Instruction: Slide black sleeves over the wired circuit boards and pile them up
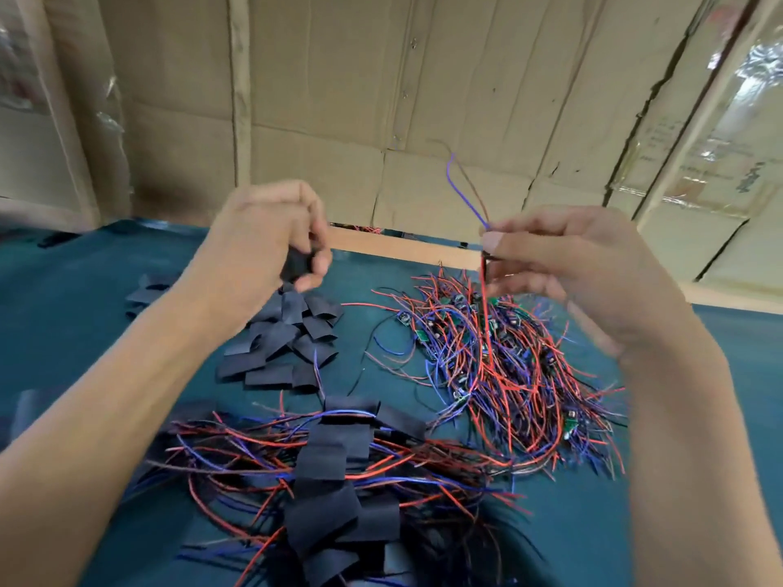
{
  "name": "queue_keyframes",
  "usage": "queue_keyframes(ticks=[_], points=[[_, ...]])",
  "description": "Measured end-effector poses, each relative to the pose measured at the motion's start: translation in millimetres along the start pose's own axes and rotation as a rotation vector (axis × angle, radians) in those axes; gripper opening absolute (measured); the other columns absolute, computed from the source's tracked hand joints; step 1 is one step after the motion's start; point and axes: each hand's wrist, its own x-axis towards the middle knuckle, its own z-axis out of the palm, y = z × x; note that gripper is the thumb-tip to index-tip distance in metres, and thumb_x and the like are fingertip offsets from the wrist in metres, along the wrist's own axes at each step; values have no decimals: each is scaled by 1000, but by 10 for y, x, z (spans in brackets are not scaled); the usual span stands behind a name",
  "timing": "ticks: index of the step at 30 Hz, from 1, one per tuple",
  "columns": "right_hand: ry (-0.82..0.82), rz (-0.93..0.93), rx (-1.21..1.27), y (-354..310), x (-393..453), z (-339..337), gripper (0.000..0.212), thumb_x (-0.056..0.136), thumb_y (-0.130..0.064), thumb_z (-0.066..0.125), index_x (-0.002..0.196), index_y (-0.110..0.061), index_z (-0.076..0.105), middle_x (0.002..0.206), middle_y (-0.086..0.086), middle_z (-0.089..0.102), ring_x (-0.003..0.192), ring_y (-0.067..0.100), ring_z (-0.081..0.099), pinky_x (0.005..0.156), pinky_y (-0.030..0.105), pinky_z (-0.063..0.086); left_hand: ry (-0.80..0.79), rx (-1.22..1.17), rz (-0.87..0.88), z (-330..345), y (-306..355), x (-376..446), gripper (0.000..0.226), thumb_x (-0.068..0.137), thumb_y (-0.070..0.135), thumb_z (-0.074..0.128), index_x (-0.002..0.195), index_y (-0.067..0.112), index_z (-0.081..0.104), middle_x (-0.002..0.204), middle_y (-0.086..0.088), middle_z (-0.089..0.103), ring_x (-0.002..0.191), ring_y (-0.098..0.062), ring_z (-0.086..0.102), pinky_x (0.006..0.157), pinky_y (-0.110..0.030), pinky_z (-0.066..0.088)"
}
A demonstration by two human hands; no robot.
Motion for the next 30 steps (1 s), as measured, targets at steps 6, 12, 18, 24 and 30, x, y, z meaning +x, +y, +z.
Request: queue_keyframes(ticks=[6, 12, 18, 24, 30], points=[[-282, 109, -468, 18, -80, 109, 13, 81, -2, 75, 92, -7, 70, 75, 10, 75, 67, 20, 66, 70, 39, 58, -23, 340, 78, 336, -127, -248, 14, 89, 35, 69, 95, 24, 62, 67, 6, 58, 41, -11, 45, 42, -24, 36], [-425, 71, -669, 18, -95, 194, 16, 79, -7, 78, 88, -19, 72, 79, 5, 75, 74, 24, 72, 77, 40, 55, -331, 1327, 405, 266, -146, -341, 51, 88, 73, 24, 122, 47, 52, 71, 14, 47, 77, -5, 55, 68, -31, 45], [-585, 110, -694, 77, -106, 297, 15, 90, -18, 73, 104, -22, 73, 83, 6, 74, 72, 19, 69, 79, 44, 56, -412, 1311, 413, 305, -226, -369, 36, 89, 59, 27, 83, 32, 50, 74, 16, 43, 77, -10, 50, 64, -32, 37], [-558, 117, -691, 91, -93, 167, 20, 98, -23, 63, 85, -20, 79, 60, -6, 59, 57, 13, 61, 52, 13, 45, -533, 1107, 293, 122, -98, -315, 24, 86, 54, 55, 87, 36, 71, 81, 11, 55, 79, -3, 56, 78, -30, 45], [-530, 121, -670, 116, -67, 102, 17, 96, -24, 63, 89, -15, 75, 80, 2, 76, 77, 18, 71, 82, 37, 55, -507, 1124, 296, -61, -65, -236, 30, 82, 53, 55, 83, 30, 74, 81, 10, 58, 79, -4, 56, 77, -26, 42]])
